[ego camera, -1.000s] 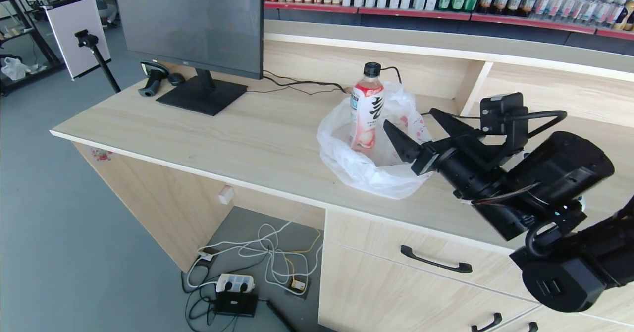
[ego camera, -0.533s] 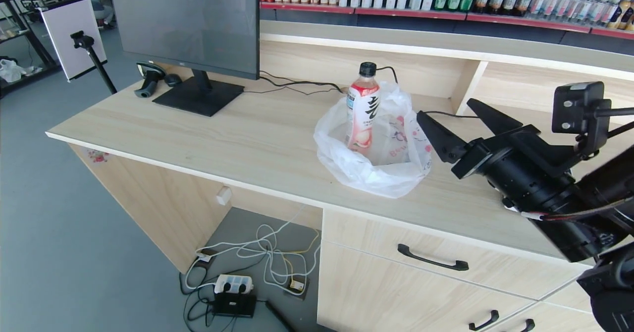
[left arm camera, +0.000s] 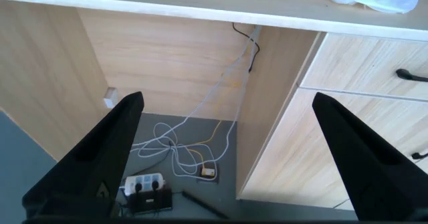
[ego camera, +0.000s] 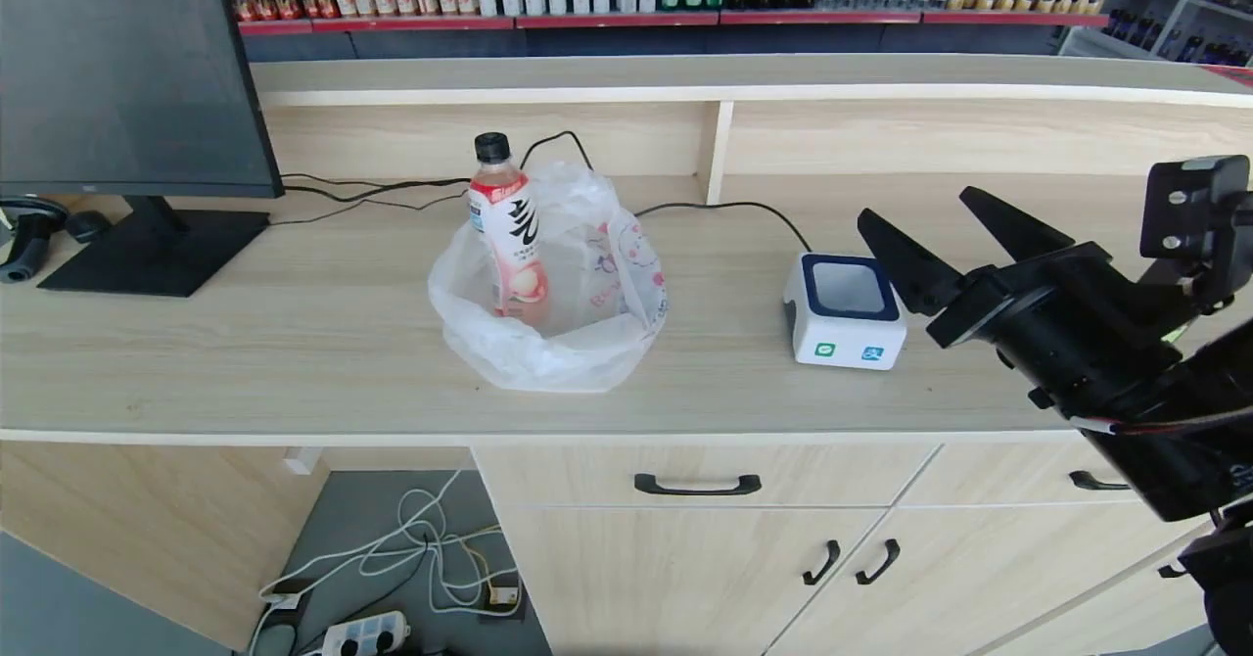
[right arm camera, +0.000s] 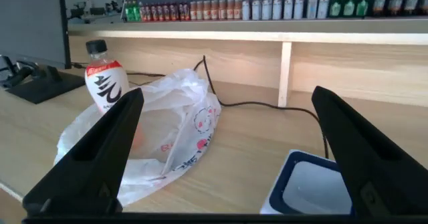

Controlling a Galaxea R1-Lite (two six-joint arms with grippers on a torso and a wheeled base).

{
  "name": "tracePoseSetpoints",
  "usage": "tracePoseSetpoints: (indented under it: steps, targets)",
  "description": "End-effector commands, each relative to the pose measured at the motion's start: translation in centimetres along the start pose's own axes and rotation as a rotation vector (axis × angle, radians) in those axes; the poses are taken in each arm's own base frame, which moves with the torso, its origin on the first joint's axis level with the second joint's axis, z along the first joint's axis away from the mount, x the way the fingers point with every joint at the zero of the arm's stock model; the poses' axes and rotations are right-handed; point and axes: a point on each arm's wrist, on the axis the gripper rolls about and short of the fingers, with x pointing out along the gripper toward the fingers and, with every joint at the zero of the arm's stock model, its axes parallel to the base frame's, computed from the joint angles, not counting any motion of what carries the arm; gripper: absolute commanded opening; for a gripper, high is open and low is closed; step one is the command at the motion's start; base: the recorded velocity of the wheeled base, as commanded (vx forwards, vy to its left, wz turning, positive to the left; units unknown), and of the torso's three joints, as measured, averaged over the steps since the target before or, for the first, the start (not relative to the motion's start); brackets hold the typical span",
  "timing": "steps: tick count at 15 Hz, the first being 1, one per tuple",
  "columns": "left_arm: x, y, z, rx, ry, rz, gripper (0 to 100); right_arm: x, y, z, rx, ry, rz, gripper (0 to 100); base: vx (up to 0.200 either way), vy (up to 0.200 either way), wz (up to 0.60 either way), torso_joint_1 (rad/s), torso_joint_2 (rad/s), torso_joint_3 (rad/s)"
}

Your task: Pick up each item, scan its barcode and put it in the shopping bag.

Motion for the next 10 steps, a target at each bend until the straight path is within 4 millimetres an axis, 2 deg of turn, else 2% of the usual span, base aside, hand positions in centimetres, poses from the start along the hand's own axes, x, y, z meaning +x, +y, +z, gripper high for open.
tracePoseSetpoints:
  steps: [1,4,10]
  targets:
    - [0.0,0.0,0.0,-0.001,0.001,0.000,100,-0.2,-0.2,0.2,-0.004,-0.006,-0.007,100,0.000,0.000,0.00,0.000,0.00,0.000]
    - [0.0,0.0,0.0,-0.004,0.001,0.001,100,-0.7,-0.2,0.4,-0.005,-0.001,-0.008,100,0.000,0.000,0.00,0.000,0.00,0.000]
    - [0.0,0.0,0.0,-0.002,0.001,0.000,100,-0.8,-1.2,0.5,-0.023,-0.005,-0.044,100,0.000,-0.200,0.00,0.004,0.00,0.003]
